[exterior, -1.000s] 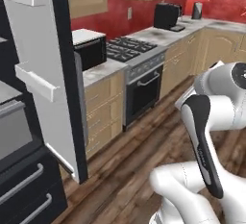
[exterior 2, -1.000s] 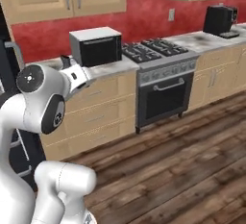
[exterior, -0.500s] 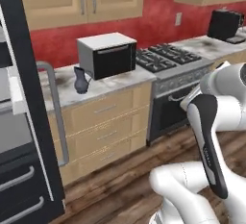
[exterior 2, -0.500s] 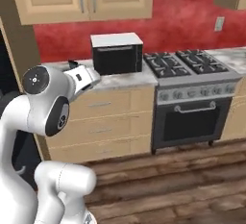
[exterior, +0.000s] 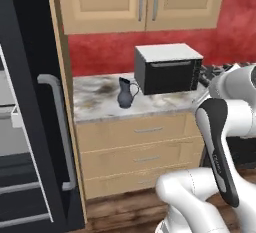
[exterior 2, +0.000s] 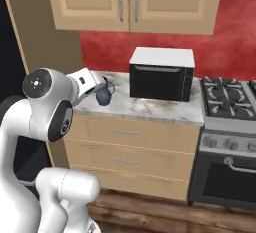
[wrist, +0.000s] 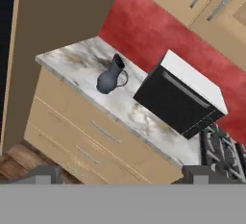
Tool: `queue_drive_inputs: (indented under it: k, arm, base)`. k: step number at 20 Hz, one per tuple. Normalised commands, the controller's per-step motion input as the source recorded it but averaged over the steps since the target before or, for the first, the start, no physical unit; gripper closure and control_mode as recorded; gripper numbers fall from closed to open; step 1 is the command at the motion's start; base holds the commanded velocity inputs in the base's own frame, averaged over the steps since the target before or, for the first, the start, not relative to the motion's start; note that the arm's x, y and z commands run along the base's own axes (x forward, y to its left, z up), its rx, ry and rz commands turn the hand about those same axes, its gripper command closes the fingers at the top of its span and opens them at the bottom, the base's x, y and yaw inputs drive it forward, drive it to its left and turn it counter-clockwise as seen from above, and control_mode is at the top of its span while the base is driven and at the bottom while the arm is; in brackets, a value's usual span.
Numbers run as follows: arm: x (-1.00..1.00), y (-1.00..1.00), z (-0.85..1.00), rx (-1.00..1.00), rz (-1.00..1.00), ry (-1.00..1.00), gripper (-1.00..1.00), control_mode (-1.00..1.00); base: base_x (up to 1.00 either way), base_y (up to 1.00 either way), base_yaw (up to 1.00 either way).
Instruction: Move the fish and carrot from the second highest shelf to the top shelf to make space. Then, place the pitcher from the counter on the cleared second highest shelf.
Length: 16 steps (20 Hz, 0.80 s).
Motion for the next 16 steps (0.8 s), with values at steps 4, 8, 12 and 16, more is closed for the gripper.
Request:
queue_drive_inputs:
  k: [4,8,12,16]
  arm:
    - [0.0,0.0,0.0,0.0,0.0,0.0,-1.0,1.0]
    - [0.0,0.0,0.0,0.0,0.0,0.0,-1.0,1.0]
    - [0.0,0.0,0.0,0.0,0.0,0.0,-1.0,1.0]
    - [0.0,0.0,0.0,0.0,0.0,0.0,-1.0,1.0]
  base:
    - [0.81,-0.36,0.6]
    - [0.76,-0.4,0.59]
    - [0.66,-0.46,0.56]
    - [0.26,-0.18,0.26]
